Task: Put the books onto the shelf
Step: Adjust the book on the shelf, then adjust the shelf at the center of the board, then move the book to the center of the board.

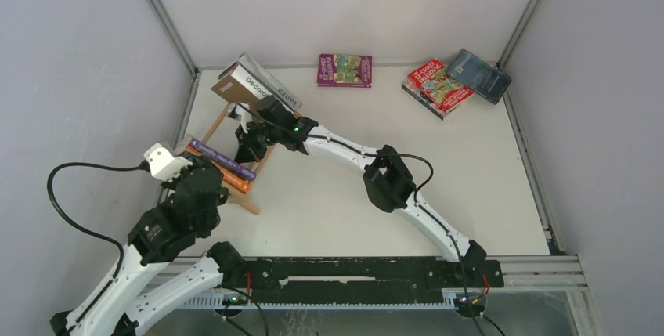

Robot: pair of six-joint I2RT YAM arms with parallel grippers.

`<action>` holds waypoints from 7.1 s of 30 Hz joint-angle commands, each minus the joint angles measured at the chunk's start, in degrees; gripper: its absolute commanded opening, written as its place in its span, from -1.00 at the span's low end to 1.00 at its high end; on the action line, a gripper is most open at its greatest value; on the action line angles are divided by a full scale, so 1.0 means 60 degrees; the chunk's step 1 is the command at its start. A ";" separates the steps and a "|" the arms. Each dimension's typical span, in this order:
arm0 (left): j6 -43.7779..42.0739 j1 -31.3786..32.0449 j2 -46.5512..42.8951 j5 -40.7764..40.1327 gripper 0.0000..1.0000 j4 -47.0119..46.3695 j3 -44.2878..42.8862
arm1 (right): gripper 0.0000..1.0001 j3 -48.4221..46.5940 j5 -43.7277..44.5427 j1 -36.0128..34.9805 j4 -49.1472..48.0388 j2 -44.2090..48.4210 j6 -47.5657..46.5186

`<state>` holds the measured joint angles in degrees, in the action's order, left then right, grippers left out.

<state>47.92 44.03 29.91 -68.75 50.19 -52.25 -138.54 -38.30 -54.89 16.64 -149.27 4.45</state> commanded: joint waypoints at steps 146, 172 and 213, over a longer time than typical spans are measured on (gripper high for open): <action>-0.2520 -0.3827 0.9552 0.6419 0.42 -0.5889 0.0334 | 0.30 0.4554 0.4145 0.5628 -0.0692 0.3851 0.4569; -0.2878 -0.4348 1.0081 0.6635 0.43 -0.5880 -0.0609 | 0.31 0.4330 0.4180 0.5789 -0.0389 0.3805 0.4512; -0.1652 -0.3135 1.7979 0.7505 0.71 -0.6909 -1.1689 | 0.30 0.3608 0.3727 0.7364 -0.1083 0.2658 0.3170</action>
<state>36.14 25.43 136.66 -25.21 8.95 -112.36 -111.57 -13.82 -10.52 11.27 -131.81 24.32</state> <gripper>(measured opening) 0.855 0.651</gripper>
